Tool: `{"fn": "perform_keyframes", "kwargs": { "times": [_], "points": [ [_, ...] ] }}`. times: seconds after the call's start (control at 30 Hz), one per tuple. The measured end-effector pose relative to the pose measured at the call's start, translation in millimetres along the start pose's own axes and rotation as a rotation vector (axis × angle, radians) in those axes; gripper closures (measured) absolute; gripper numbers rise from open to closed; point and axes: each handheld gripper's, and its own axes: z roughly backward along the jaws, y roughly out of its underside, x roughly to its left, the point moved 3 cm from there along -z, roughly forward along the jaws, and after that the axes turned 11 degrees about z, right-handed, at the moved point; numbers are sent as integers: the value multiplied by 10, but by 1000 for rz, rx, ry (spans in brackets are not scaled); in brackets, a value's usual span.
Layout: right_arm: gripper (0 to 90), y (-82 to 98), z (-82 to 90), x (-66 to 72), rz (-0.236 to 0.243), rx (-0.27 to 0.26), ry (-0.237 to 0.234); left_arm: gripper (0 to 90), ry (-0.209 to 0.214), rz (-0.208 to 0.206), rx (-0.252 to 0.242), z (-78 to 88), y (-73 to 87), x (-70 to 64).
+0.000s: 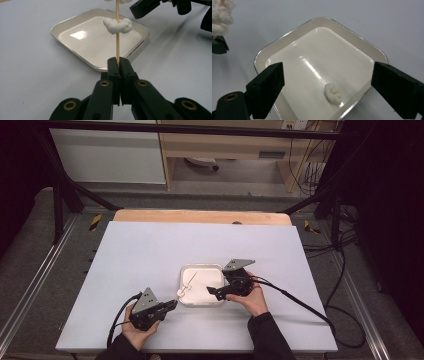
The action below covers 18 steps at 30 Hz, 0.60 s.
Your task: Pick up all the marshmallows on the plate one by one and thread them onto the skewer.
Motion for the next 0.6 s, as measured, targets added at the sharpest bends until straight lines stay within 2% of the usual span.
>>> {"fn": "perform_keyframes", "kwargs": {
  "times": [0.3,0.5,0.6],
  "points": [
    [313,88,-127,-10,28,55,11,886,3,0,3,-3,0,2],
    [434,125,-171,-14,28,90,17,886,5,-4,6,-7,1,1],
    [468,131,-181,-13,19,99,12,886,5,-3,7,-9,2,1]
  ]
}}
